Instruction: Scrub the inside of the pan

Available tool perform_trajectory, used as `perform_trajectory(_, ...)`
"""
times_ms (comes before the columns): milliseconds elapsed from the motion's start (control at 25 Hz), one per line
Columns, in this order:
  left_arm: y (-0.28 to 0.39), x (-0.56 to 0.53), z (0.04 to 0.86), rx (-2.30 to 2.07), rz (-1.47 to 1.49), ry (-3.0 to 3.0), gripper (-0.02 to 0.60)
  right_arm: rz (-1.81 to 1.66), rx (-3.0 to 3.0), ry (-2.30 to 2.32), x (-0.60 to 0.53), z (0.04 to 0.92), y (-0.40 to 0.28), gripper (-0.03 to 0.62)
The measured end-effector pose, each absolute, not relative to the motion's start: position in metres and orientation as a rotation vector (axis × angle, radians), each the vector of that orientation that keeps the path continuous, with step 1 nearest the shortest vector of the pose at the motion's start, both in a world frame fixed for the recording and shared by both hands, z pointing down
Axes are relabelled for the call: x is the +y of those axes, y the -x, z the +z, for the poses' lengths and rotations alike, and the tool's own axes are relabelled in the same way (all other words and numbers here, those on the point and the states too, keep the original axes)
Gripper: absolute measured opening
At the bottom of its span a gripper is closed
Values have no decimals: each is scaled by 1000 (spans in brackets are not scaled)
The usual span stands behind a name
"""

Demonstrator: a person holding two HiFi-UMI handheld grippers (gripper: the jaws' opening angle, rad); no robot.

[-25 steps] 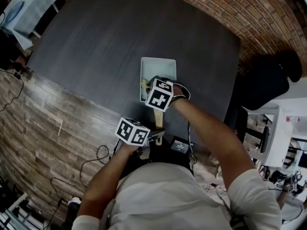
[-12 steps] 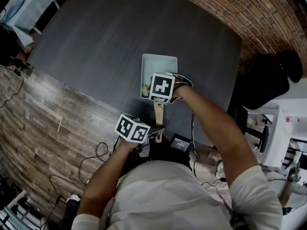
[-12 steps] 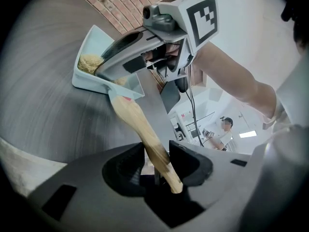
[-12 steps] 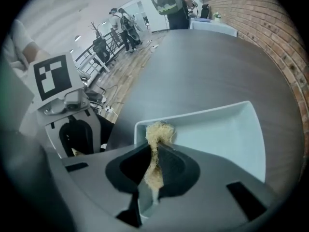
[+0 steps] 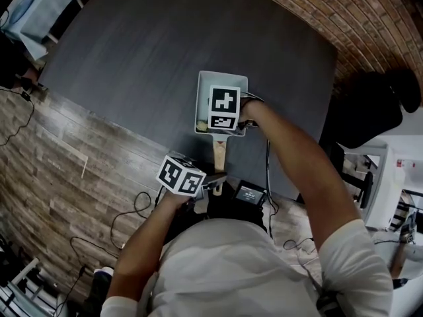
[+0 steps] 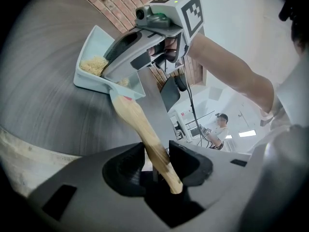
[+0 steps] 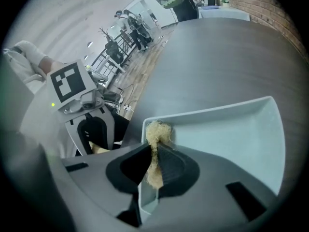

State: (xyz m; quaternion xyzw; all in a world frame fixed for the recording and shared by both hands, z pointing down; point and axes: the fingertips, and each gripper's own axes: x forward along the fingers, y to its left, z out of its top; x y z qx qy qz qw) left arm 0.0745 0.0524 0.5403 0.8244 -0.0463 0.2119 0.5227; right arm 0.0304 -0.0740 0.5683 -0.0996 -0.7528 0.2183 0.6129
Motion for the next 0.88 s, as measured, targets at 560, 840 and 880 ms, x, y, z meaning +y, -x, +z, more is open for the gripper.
perform_trajectory(560, -69, 59, 542, -100, 440, -1939, 163, 697, -1864, 260, -65, 539, -29, 46)
perform_trajectory(840, -71, 53, 539, -131, 338, -1915, 193, 657, -2065, 119, -76, 496, -23, 46)
perform_trajectory(880, -72, 52, 538, -134, 322, -1909, 201, 619, -2079, 64, -82, 494, -25, 46)
